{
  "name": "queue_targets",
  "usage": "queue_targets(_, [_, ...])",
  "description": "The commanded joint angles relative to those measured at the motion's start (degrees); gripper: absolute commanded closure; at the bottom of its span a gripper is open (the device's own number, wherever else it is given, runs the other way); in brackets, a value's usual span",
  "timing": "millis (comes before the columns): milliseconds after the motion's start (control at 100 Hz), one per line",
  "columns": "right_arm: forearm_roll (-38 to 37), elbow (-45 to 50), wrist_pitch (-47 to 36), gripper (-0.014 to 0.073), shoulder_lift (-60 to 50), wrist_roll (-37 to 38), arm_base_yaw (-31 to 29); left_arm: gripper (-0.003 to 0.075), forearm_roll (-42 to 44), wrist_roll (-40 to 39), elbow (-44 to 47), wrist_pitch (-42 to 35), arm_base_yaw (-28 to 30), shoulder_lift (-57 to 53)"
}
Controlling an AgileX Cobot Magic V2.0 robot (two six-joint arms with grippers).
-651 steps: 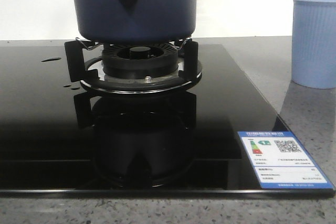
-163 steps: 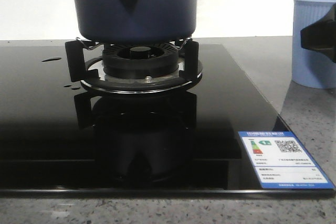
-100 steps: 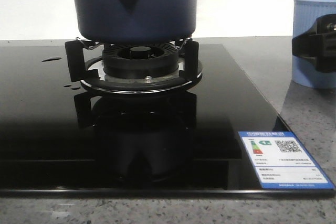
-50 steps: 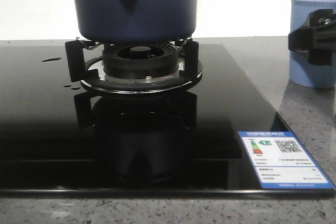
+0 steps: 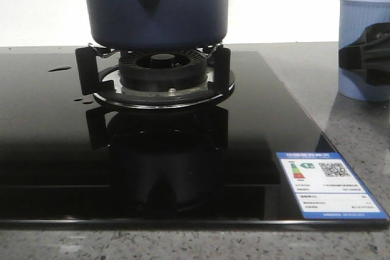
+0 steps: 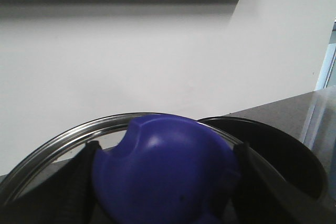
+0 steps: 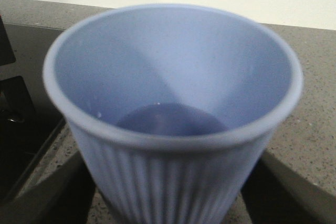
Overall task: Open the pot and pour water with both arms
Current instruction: 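Grasp the light blue cup with the right gripper and lift it, then carry the cup with the right gripper over the open pot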
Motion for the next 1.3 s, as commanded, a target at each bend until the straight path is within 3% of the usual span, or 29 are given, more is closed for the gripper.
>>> queue_targets(0, [-1.82,-1.82,-4.76,0.0295,-0.92,0.15,-0.45,0.0425,-4.75,0.02,-1.92,0.63,0.04,-0.93])
queue_targets(200, [-1.82,-1.82,-7.92,0.0296,-1.75,0.15,-0.45,0.0425,-4.75,0.02,-1.92,0.63,0.04,-0.93])
queue_targets(410, [-6.25,-3.74,-5.1,0.0296,-5.89,0.15,-0.45,0.0425,-4.75,0.02,-1.92,0.63,0.04,-0.93])
queue_targets(590, [-8.29,-9.47,3.24,0.0296,-8.42,0.15,-0.45,0.0425,-4.75,0.02,-1.92,0.63,0.04,-0.93])
queue_targets(830, [-12.88,-20.88,20.74,0.0296,-9.16,0.15,-0.45,0.0425,-4.75,0.02,-1.92,0.63,0.04,-0.93])
queue_targets(1060, [-14.01,-29.85,28.59,0.0296,-9.16,0.15,0.29,0.0425,-4.75,0.02,-1.92,0.63,0.04,-0.93])
queue_targets(1290, [-20.07,-38.37,36.08,0.0296,-9.05,0.15,4.13,0.0425,-4.75,0.02,-1.92,0.63,0.04,-0.93])
